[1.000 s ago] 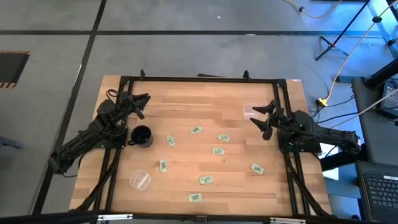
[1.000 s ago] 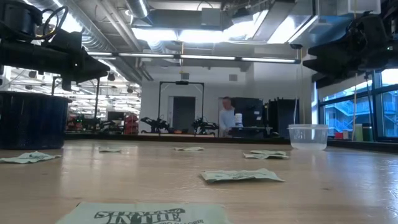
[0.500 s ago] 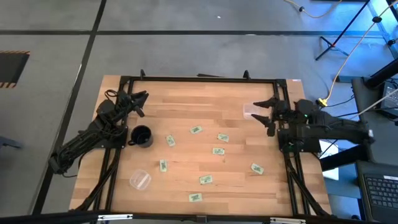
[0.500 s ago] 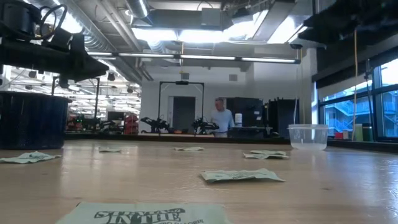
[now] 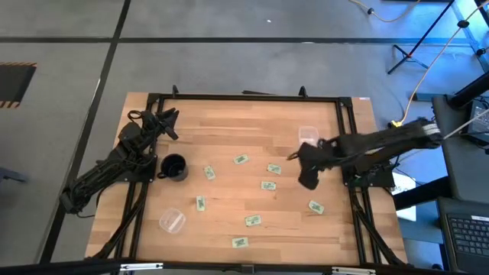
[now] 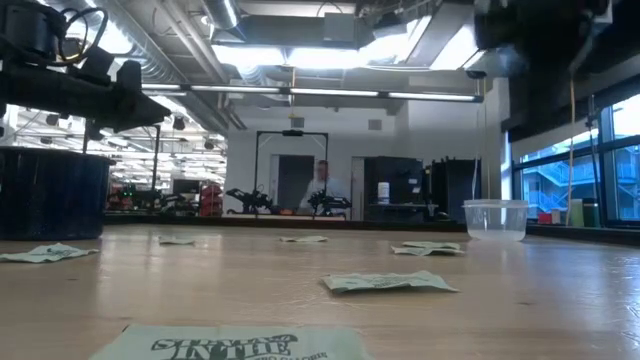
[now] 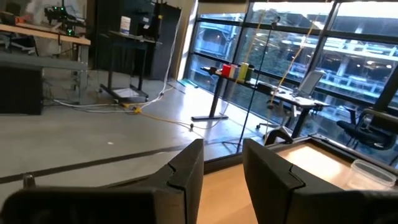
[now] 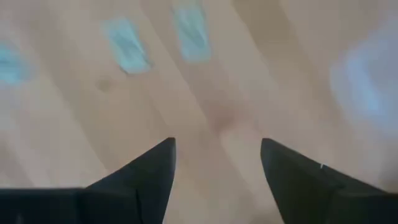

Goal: Pick and place items into bin
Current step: Put the light green stevia packet into the top transparent bin

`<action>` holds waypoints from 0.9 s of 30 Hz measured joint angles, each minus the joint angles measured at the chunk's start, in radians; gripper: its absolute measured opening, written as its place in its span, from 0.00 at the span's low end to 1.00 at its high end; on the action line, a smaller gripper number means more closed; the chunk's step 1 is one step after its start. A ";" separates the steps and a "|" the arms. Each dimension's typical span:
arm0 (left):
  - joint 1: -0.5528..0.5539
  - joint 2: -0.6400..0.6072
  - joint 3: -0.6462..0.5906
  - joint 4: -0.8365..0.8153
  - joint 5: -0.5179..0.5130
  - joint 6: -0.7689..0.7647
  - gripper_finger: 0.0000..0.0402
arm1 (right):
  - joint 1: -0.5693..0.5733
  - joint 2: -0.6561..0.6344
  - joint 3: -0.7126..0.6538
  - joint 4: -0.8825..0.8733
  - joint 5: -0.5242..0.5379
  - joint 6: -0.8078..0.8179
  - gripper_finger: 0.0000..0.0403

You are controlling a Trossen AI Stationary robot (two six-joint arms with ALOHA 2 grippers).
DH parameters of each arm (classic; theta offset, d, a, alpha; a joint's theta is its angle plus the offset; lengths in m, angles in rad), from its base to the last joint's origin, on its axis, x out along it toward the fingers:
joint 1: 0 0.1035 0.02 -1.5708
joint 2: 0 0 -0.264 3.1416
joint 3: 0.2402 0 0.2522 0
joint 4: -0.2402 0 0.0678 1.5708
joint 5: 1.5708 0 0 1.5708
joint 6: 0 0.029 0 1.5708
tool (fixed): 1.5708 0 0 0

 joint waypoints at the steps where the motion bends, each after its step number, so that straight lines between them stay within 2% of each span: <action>1: 0.000 0.000 0.000 0.000 0.000 0.004 0.27 | 0.019 0.039 0.002 -0.031 -0.016 0.075 0.58; 6: 0.000 0.000 0.000 0.007 -0.026 0.009 0.27 | 0.106 0.199 0.002 -0.065 -0.157 0.273 0.56; 10: 0.000 0.000 0.000 0.026 -0.073 0.009 0.27 | 0.161 0.282 0.002 -0.007 -0.204 0.310 0.54; 17: 0.000 0.000 0.000 0.022 -0.086 0.009 0.27 | 0.187 0.355 0.002 0.100 -0.396 0.356 0.51; 27: 0.000 0.000 0.000 0.019 -0.086 0.009 0.27 | 0.187 0.412 0.002 0.135 -0.422 0.347 0.45</action>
